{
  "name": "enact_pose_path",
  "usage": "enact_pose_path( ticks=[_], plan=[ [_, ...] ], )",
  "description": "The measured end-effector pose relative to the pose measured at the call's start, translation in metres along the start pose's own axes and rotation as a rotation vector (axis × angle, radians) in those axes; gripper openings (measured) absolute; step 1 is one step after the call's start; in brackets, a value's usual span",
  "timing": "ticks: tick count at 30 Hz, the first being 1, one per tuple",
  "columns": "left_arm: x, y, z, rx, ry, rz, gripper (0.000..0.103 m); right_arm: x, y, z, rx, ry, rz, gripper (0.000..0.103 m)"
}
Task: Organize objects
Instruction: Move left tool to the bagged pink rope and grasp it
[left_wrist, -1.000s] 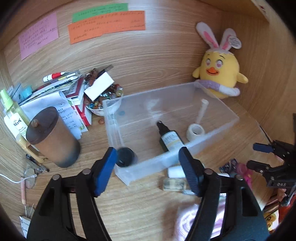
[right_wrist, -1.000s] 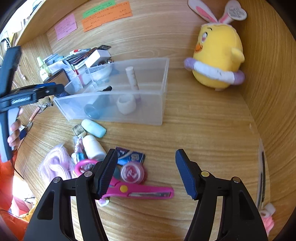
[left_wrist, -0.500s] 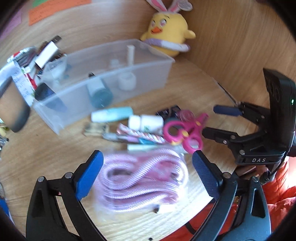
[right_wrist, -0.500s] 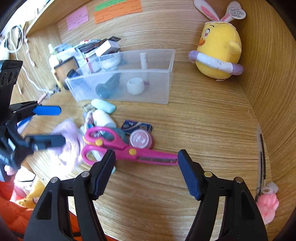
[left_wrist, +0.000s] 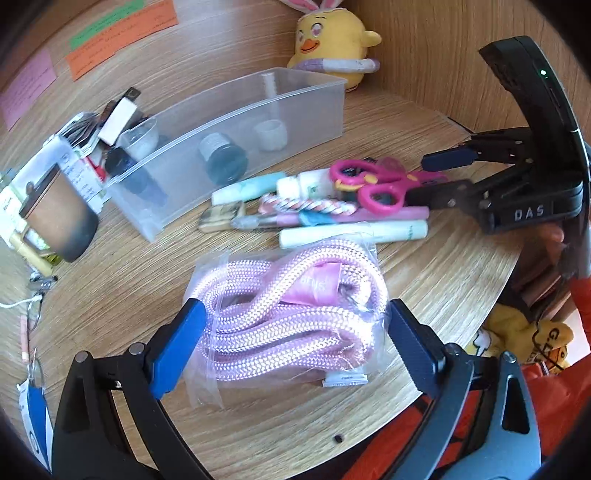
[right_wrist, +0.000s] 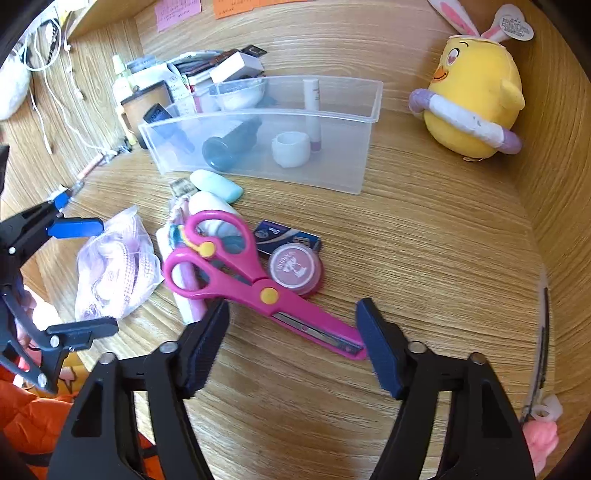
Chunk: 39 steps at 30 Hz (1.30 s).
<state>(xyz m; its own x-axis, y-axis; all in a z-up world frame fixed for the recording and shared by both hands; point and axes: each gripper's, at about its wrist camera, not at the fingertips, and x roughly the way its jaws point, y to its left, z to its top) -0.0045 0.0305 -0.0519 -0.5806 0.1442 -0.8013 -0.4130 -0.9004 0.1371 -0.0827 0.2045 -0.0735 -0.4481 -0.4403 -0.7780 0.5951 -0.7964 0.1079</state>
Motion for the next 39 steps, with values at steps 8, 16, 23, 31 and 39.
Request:
enact_pose_path(
  ticks=[8,16,23,31,39],
  plan=[
    [-0.017,0.044,-0.031,-0.103,0.026,0.062,0.098,-0.006,0.006,-0.007,0.028,-0.004,0.029,0.028],
    [-0.030,0.072,-0.037,-0.219,0.059,0.053,0.098,-0.012,0.015,-0.013,0.059,-0.017,0.033,0.020],
    [-0.041,0.102,-0.050,-0.339,0.078,0.079,0.098,-0.011,0.014,-0.017,0.072,-0.013,0.038,0.020],
    [-0.033,0.121,-0.071,-0.475,0.171,0.094,0.098,-0.008,0.016,-0.018,0.061,-0.015,0.030,0.020],
    [-0.028,0.094,-0.069,-0.324,0.171,0.162,0.098,-0.007,0.014,-0.018,0.063,-0.013,0.039,0.020]
  ],
)
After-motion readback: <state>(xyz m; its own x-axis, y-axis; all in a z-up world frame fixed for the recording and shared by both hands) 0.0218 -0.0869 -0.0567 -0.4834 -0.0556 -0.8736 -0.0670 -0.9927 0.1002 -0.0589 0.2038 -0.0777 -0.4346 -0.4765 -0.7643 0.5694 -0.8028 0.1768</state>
